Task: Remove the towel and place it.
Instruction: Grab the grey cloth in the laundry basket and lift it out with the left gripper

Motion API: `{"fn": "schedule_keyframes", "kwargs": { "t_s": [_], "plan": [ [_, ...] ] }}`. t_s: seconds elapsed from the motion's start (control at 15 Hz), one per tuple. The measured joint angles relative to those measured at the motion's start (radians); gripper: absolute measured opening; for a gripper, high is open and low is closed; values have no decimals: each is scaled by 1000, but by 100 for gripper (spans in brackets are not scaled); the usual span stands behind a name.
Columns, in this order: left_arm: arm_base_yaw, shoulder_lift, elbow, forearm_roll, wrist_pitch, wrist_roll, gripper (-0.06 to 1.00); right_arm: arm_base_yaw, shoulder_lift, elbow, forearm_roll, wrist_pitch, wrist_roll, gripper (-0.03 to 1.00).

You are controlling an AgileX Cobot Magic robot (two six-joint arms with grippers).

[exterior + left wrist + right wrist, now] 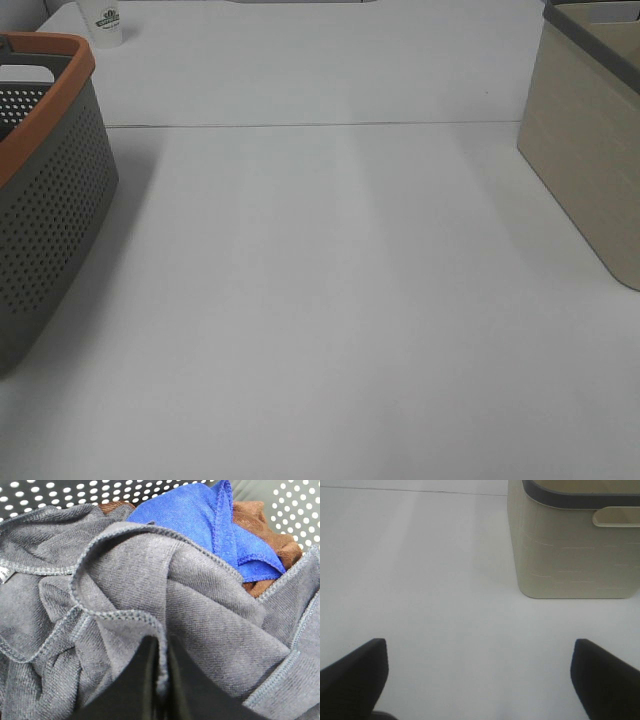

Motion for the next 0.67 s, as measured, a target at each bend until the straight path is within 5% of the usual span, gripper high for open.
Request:
{"fn": "schedule_keyframes", "kwargs": {
  "t_s": [0.53,0.67],
  "plan": [
    [0,-59,0,40,-31,8,0,0,0,0,0,0,0,95],
    [0,-93,0,48,-37,106,0,0,0,0,0,0,0,95]
  ]
}}
